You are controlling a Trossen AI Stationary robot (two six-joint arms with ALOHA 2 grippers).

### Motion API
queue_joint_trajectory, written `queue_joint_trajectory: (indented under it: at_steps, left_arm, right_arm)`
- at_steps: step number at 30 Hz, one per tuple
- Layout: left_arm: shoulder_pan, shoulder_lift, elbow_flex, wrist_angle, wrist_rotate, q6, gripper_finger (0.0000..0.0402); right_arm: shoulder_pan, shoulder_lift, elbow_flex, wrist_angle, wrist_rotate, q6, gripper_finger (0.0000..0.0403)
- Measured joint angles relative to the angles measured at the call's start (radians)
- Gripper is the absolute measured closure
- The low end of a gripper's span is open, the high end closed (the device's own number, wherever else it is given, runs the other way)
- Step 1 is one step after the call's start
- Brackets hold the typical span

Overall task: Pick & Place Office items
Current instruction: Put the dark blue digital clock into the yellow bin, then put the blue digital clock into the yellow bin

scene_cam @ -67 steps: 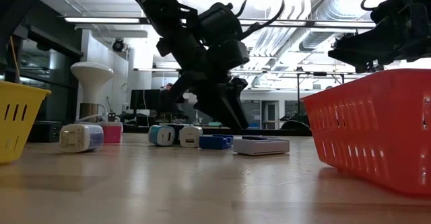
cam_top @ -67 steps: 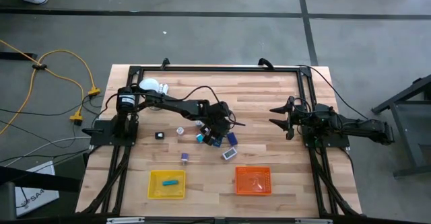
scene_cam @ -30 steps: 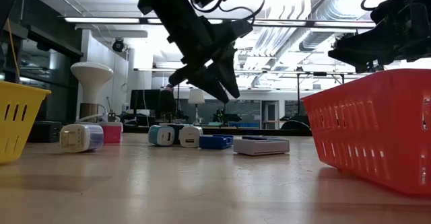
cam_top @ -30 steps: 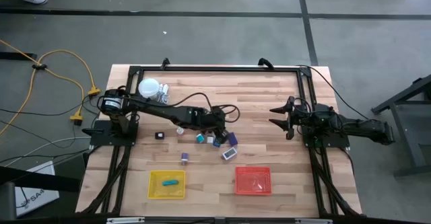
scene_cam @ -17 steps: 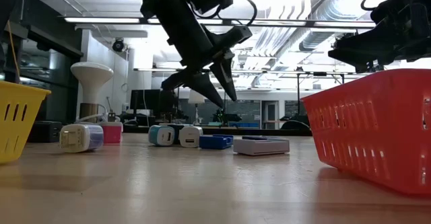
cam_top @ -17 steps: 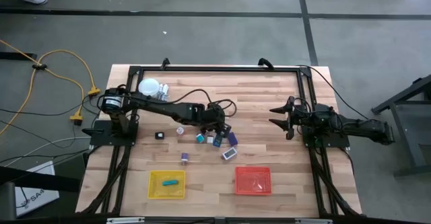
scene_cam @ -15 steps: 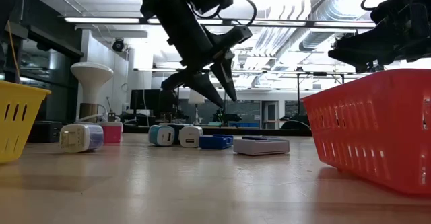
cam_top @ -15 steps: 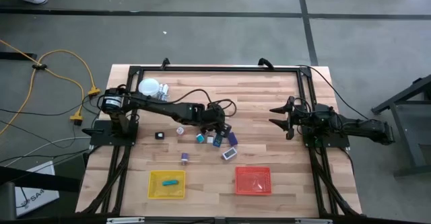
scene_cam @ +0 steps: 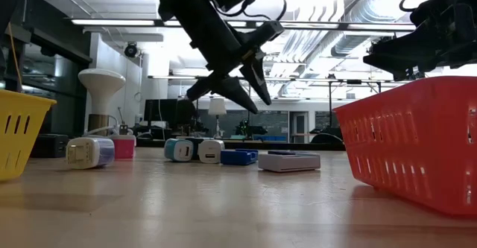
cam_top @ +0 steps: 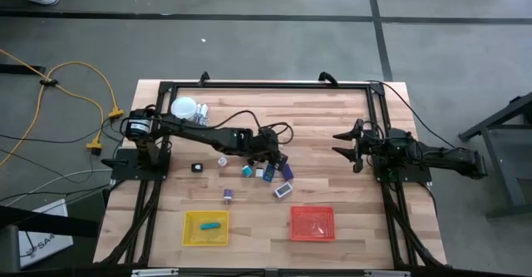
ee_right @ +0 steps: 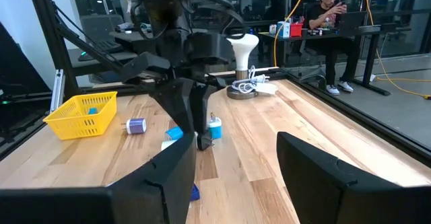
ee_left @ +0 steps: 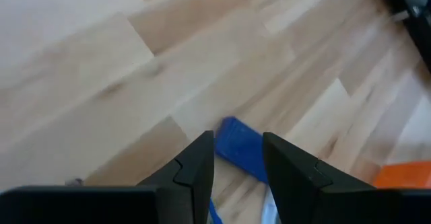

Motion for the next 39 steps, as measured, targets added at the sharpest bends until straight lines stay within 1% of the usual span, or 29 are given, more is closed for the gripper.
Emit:
queue_joint_trajectory:
  at_steps: [3, 9, 11, 15, 19, 26, 32, 37, 39]
  left_arm:
    - [0.0, 0.001, 0.055, -0.068, 0.03, -0.008, 0.028]
    - [-0.046, 0.039, 0.276, -0.405, -0.075, -0.018, 0.028]
    - [-0.065, 0.067, 0.322, -0.446, -0.08, -0.039, 0.028]
    - [-0.089, 0.121, 0.339, -0.459, -0.07, -0.09, 0.028]
    - [-0.095, 0.147, 0.341, -0.471, -0.049, -0.14, 0.028]
    - [-0.087, 0.147, 0.341, -0.471, -0.046, -0.134, 0.028]
    - [-0.067, 0.163, 0.341, -0.472, -0.077, -0.035, 0.028]
    - [-0.064, 0.177, 0.341, -0.473, -0.041, -0.065, 0.028]
    - [-0.069, 0.181, 0.341, -0.47, -0.006, -0.093, 0.028]
  right_arm:
    - [0.0, 0.0, 0.0, 0.0, 0.0, 0.0, 0.0208]
    - [0.0, 0.0, 0.0, 0.0, 0.0, 0.0, 0.0208]
    - [0.0, 0.0, 0.0, 0.0, 0.0, 0.0, 0.0208]
    - [0.0, 0.0, 0.0, 0.0, 0.0, 0.0, 0.0208]
    - [0.0, 0.0, 0.0, 0.0, 0.0, 0.0, 0.0208]
    - [0.0, 0.0, 0.0, 0.001, 0.0, 0.0, 0.0208]
    - [0.0, 0.0, 0.0, 0.001, 0.0, 0.0, 0.0208]
    - [0.0, 0.0, 0.0, 0.001, 0.0, 0.0, 0.0208]
    - [0.0, 0.0, 0.0, 0.0, 0.0, 0.0, 0.0208]
